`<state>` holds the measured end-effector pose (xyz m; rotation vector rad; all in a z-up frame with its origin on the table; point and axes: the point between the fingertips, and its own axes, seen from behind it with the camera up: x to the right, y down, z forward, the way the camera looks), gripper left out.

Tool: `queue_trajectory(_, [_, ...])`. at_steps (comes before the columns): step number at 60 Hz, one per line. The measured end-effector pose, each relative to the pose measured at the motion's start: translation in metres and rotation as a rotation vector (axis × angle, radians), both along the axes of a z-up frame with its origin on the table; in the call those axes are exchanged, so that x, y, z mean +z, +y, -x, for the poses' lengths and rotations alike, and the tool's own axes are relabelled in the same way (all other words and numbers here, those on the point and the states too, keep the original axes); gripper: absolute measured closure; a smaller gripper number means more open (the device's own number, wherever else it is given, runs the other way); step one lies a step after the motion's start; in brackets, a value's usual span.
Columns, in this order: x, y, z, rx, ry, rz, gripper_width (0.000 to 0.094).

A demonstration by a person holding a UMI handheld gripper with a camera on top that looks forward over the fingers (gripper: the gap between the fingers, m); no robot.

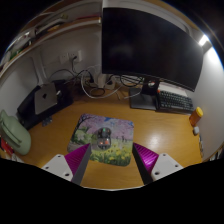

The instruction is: Arrange mouse

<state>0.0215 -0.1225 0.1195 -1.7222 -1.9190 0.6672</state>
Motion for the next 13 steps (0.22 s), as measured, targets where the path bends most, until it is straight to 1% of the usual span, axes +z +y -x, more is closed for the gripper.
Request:
queue_trajectory(5, [0.002,0.006,-0.014,-0.003,-0.014,0.008,0.0084])
queue_trajectory(10, [-0.001,0.023,-0.018,-0.013,-0.009,-0.047,0.0085])
queue_trajectory(13, [-0.003,0.029,-0.020,-0.013,-0.019,-0.064,0.0086])
